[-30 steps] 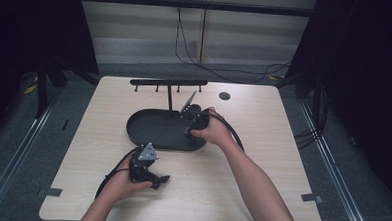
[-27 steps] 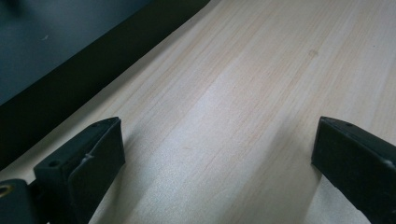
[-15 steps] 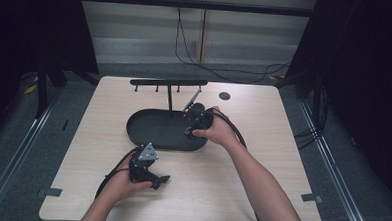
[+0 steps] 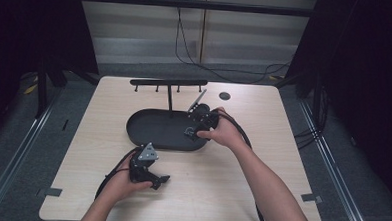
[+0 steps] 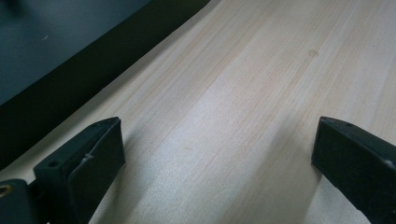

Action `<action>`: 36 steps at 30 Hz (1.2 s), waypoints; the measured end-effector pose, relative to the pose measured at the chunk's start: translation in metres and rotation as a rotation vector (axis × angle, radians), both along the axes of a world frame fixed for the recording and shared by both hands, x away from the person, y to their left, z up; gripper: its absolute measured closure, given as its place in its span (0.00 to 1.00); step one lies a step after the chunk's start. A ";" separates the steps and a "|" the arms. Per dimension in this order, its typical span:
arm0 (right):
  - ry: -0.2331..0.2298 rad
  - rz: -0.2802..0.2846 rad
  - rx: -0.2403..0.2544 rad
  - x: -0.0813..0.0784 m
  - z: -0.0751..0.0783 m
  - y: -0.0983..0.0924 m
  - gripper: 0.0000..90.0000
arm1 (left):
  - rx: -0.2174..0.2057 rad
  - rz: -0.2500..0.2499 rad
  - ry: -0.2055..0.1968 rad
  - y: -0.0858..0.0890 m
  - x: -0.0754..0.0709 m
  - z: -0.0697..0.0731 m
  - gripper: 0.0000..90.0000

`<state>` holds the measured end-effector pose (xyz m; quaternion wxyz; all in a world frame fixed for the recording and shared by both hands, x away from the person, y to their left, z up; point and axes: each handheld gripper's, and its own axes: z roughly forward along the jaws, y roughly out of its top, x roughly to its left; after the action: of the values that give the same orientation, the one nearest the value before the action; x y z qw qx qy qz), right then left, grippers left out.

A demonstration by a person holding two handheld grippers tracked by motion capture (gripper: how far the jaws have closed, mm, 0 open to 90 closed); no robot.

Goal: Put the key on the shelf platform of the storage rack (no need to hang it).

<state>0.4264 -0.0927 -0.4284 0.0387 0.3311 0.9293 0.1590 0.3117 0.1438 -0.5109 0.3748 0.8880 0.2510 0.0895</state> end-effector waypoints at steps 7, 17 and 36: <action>0.004 0.000 0.004 -0.005 0.002 -0.007 0.42 | 0.000 0.000 0.001 0.000 0.000 0.000 0.02; 0.005 -0.010 0.006 -0.012 0.004 -0.018 0.41 | 0.001 0.000 0.000 0.000 0.000 0.000 0.02; 0.000 -0.003 0.012 -0.028 0.007 -0.032 0.41 | -0.003 0.000 0.005 0.000 0.000 0.000 0.02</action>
<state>0.3979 -0.1252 -0.4218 0.0369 0.3325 0.9279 0.1644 0.3115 0.1438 -0.5109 0.3754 0.8878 0.2519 0.0866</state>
